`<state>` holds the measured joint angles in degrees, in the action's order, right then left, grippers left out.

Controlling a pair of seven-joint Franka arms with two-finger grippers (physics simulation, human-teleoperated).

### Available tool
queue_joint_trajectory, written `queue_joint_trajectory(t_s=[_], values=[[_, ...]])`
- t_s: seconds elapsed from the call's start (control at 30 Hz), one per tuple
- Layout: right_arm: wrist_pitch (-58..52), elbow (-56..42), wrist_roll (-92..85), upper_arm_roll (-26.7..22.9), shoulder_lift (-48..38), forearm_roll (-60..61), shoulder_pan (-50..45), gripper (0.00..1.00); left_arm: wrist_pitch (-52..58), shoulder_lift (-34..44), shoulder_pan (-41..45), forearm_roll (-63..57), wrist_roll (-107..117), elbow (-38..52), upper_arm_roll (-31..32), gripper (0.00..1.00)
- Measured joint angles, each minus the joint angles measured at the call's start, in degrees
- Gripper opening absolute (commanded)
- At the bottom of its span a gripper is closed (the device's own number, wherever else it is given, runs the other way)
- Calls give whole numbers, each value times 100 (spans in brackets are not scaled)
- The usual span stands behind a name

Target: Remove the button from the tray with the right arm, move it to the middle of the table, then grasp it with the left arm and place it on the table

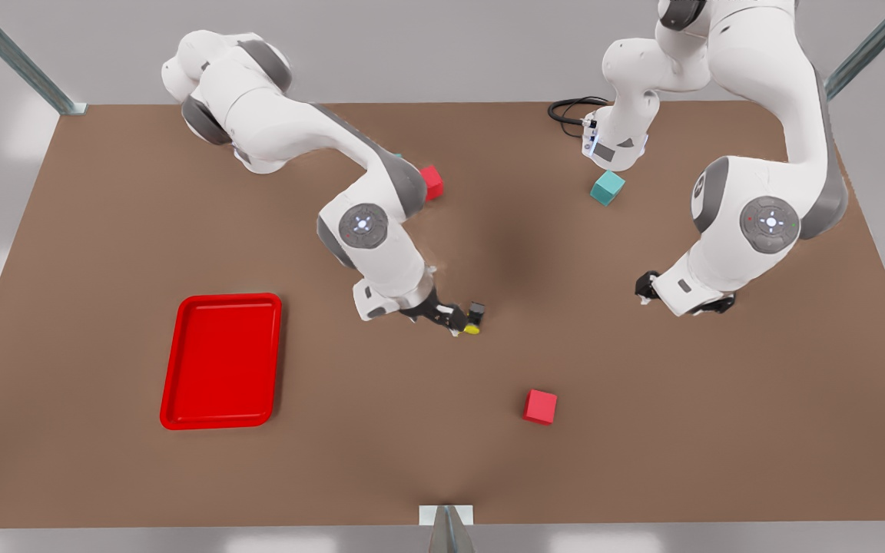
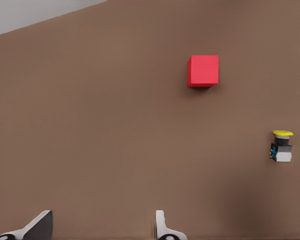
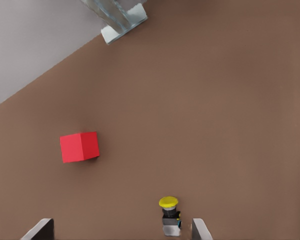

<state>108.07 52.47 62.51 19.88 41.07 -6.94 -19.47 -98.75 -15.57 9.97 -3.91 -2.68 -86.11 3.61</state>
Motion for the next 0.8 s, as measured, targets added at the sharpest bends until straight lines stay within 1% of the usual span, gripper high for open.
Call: queue_joint_trajectory(t_s=[0.03, 0.07, 0.1, 0.13, 0.17, 0.23, 0.27, 0.4, 0.53, 0.8], values=[[-359, 183, -288, -228, -409, -52, 477, 100, -12, -184, 338, 4, 119, 106, 4, 100], [-594, 947, -573, -478, -1062, -91, 873, 100, -22, -461, 790, 9, 274, 267, 7, 100], [-630, 2087, -847, -622, -1788, -112, 1244, 100, -41, -825, 1273, 42, 453, 499, 17, 100], [-646, 2729, -1104, -685, -2188, -127, 1486, 100, -121, -1163, 1661, 150, 652, 644, 23, 100], [-665, 2975, -1345, -716, -2389, -137, 1615, 100, -244, -1472, 1975, 242, 864, 717, 26, 100], [-758, 3027, -1760, -751, -2539, -111, 1708, 100, -625, -1998, 2393, 372, 1287, 758, 28, 100], [-833, 2988, -1934, -758, -2555, -55, 1752, 100, -854, -2133, 2489, 415, 1478, 670, 28, 100], [-1079, 2803, -2583, -749, -2537, 47, 2059, 100, -1782, -2338, 2633, 508, 2017, 121, 27, 100], [-1202, 2770, -3115, -772, -2536, 57, 2081, 100, -2490, -2602, 2642, 524, 2223, -37, 26, 100], [-1296, 2697, -3881, -778, -2534, 74, 2158, 100, -3126, -2780, 2645, 520, 2160, -430, 26, 100]])
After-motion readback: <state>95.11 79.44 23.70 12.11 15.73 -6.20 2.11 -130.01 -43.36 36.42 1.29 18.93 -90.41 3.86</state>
